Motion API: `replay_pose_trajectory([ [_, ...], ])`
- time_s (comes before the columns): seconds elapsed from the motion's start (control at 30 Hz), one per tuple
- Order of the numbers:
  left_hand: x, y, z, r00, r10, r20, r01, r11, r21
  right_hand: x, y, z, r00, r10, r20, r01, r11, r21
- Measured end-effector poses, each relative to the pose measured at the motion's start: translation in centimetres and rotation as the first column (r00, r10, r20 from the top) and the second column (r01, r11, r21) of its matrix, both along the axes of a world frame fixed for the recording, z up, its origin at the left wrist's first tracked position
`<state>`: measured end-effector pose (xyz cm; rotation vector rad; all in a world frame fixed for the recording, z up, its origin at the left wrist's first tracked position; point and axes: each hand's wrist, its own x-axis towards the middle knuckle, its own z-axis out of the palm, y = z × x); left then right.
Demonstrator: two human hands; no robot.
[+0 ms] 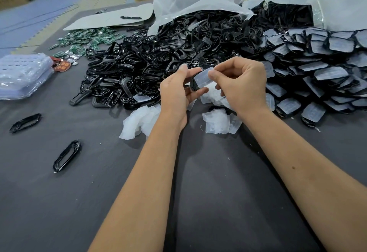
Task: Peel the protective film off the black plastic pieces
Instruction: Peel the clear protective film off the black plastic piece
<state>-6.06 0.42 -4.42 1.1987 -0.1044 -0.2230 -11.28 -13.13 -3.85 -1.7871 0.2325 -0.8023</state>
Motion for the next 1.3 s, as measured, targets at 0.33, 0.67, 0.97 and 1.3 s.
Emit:
replay_pose_trajectory([
  [0.33,-0.16,-0.28,-0.34,0.998,-0.040,0.054,0.042,0.999,-0.031,-0.28,0.49,0.31,0.996,-0.092,-0.022,0.091,0.995,-0.046],
  [0.67,-0.41,-0.45,-0.64,0.988,-0.028,0.150,0.019,0.998,0.062,-0.27,0.81,0.41,0.986,-0.165,-0.023,0.162,0.981,-0.106],
  [0.97,-0.45,-0.44,-0.61,0.988,-0.036,0.147,0.028,0.998,0.052,-0.27,0.79,0.28,0.982,-0.183,-0.044,0.176,0.977,-0.120],
  [1.3,-0.32,-0.13,-0.60,0.991,-0.063,0.117,0.061,0.998,0.020,-0.05,0.46,0.12,0.990,0.074,-0.121,-0.036,0.956,0.291],
])
